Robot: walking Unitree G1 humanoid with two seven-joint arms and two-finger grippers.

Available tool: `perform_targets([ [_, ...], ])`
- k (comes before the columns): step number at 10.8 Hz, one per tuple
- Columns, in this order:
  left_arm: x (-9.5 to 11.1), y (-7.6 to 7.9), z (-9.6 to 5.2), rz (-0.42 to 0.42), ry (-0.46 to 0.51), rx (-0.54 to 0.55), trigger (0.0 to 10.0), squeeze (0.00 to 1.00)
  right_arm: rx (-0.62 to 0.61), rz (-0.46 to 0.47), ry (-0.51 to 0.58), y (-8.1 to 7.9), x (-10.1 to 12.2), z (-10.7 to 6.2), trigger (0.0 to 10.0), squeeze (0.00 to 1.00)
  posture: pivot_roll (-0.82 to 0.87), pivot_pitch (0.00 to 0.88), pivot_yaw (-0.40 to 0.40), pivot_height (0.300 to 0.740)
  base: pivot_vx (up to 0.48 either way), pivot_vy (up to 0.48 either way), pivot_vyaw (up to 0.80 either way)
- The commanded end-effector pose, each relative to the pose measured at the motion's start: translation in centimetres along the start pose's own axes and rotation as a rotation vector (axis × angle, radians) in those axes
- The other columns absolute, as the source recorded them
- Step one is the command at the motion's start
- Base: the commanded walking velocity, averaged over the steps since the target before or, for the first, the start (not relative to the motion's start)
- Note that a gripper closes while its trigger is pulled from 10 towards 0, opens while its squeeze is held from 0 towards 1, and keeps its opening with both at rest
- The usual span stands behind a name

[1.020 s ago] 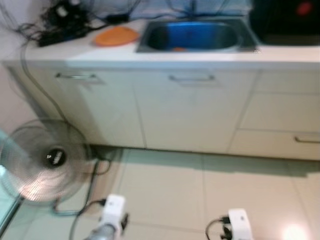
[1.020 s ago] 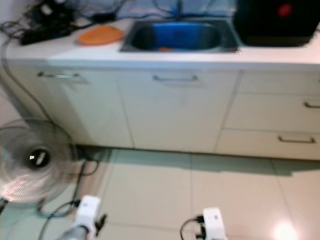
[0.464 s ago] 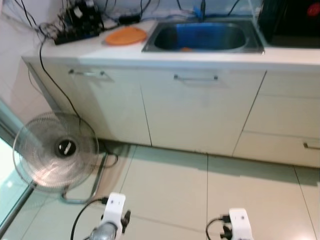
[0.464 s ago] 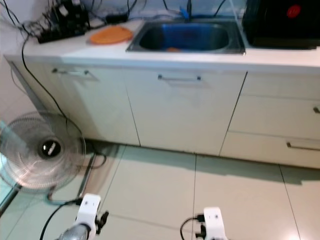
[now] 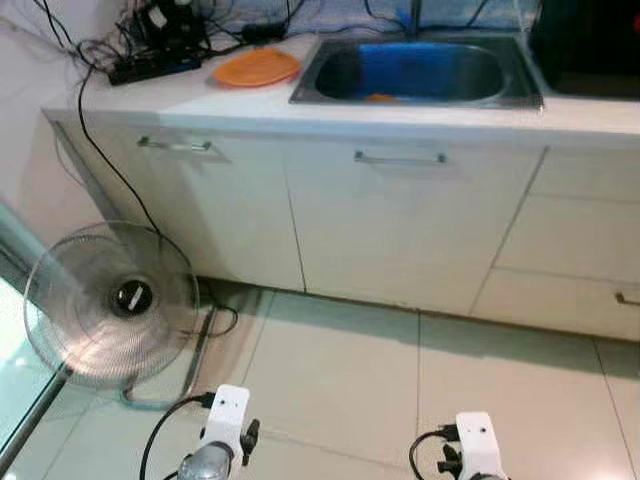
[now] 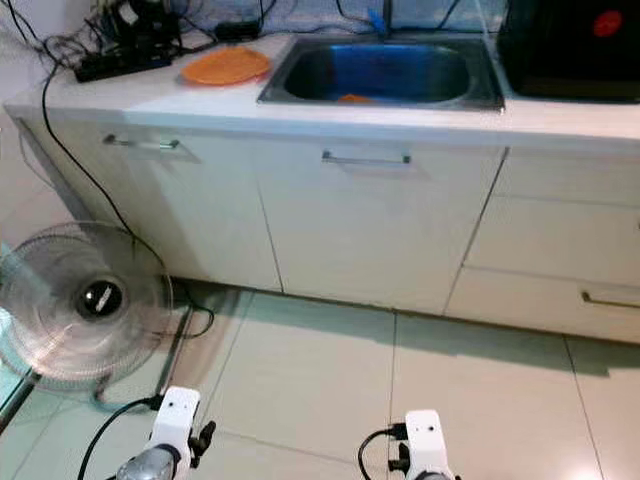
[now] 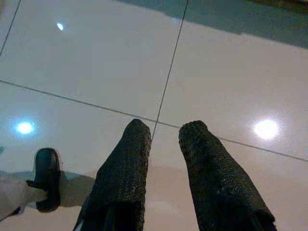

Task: Kitchen organization

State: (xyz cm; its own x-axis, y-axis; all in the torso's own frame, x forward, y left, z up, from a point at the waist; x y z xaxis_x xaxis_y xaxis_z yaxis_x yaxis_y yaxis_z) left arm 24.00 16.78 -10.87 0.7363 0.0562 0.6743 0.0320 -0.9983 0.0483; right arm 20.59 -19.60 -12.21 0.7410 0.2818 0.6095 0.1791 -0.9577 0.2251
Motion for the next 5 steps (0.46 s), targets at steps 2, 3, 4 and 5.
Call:
perform_targets([
  [2,-0.12,-0.68,-0.06,-0.009,-0.006,0.022,10.0,0.00,0.006,0.009,-0.006,-0.11,-0.18,-0.04,10.0,0.00,-0.01,0.047,0.091,0.740,0.369,0.000,0.00],
  [3,-0.15,-0.69,-0.07,-0.009,-0.007,0.023,10.0,0.00,0.007,0.008,-0.006,-0.11,-0.18,-0.04,10.0,0.00,-0.01,0.047,0.091,0.740,0.371,0.000,0.00],
  [4,-0.18,-0.72,-0.07,-0.012,-0.008,0.024,10.0,0.00,0.010,0.007,-0.006,-0.12,-0.18,-0.03,10.0,0.00,-0.01,0.047,0.091,0.740,0.371,0.000,0.00],
  [5,-0.18,-0.74,-0.07,-0.013,-0.008,0.025,10.0,0.00,0.011,0.006,-0.005,-0.12,-0.14,-0.02,10.0,0.00,-0.01,0.049,0.090,0.740,0.368,0.000,0.00],
])
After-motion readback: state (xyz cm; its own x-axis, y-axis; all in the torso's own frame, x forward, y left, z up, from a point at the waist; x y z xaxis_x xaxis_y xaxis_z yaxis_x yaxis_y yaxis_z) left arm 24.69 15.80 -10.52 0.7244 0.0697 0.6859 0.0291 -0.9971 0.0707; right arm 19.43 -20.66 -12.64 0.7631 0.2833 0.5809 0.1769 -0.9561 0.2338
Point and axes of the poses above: a point about 5 cm out from each wrist's last joint towards the gripper, its own z axis pointing out of the wrist towards the gripper, its own x axis along the axis of the wrist's last joint, y = z × x, the point moved 5 cm from there along z, pointing out of the wrist towards the gripper, and after that the axes turned 12 degrees about -z, right-handed, at the moved point
